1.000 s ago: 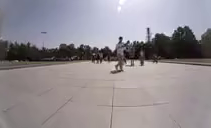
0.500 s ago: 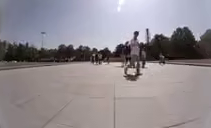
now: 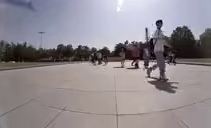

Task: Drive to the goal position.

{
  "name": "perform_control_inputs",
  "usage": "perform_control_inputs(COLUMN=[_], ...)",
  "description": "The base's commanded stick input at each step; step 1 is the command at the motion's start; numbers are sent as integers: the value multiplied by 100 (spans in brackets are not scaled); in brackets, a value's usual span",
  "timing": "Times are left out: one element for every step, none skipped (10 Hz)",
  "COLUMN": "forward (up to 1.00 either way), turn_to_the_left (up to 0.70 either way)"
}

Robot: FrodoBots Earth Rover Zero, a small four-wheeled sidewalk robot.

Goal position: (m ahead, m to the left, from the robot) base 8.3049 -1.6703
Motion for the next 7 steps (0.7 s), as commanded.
perform_control_inputs(forward=[100, 100, 100, 100, 100, 100, 100], turn_to_the_left=[0, 0, 0, 0, 0, 0, 0])
